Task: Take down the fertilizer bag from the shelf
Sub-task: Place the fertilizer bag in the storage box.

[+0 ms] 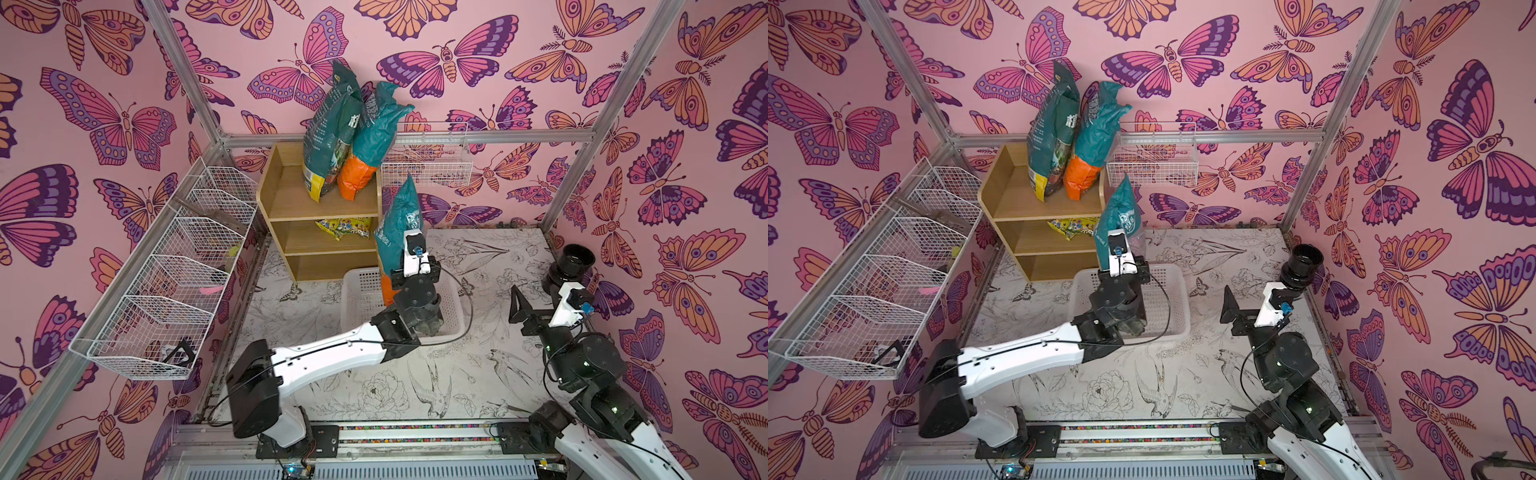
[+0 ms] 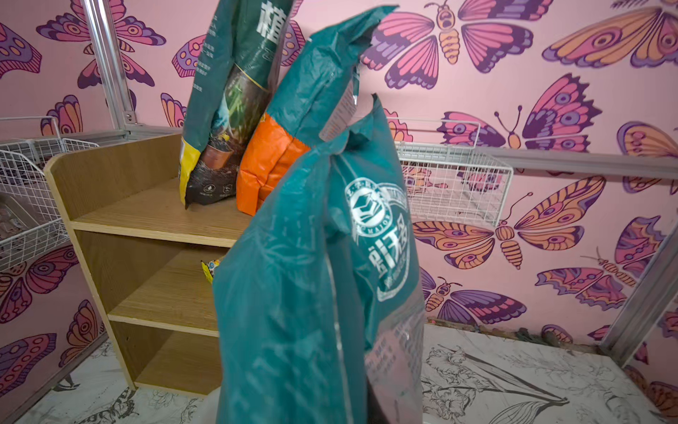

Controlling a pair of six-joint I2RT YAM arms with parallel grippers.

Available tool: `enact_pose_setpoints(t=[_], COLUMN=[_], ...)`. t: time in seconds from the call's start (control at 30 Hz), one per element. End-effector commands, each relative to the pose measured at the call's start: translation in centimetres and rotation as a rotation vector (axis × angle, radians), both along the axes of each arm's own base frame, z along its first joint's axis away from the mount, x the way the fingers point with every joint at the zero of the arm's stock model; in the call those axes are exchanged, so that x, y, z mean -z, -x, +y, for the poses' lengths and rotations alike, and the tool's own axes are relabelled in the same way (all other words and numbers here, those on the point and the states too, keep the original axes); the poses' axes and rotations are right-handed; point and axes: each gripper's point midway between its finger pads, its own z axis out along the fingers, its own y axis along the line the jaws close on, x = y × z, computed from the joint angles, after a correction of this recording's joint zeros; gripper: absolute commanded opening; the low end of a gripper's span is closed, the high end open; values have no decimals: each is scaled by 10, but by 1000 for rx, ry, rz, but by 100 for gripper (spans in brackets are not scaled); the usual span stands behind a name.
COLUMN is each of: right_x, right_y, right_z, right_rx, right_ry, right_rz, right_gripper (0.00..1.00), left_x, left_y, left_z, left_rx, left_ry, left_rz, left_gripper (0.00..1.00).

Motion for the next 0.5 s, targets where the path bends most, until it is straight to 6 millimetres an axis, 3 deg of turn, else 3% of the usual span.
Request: enact_pose_setpoints(t=[0.0, 0.23, 0.47], right_x=[15, 16, 18], right_y=[3, 13, 15], right_z=[-31, -35, -33], right_rx=[166, 146, 125], right_ry=[-39, -78, -84], right_rz=[19, -15, -11], right_gripper=[99, 99, 99], left_x=[-45, 5, 40], left_y=[0, -17, -27], left_z=[6, -32, -60], left_rx=[-42, -65, -45], left_ry=[158, 168, 181], left_rz=[-140, -123, -114], left_gripper=[0, 0, 0])
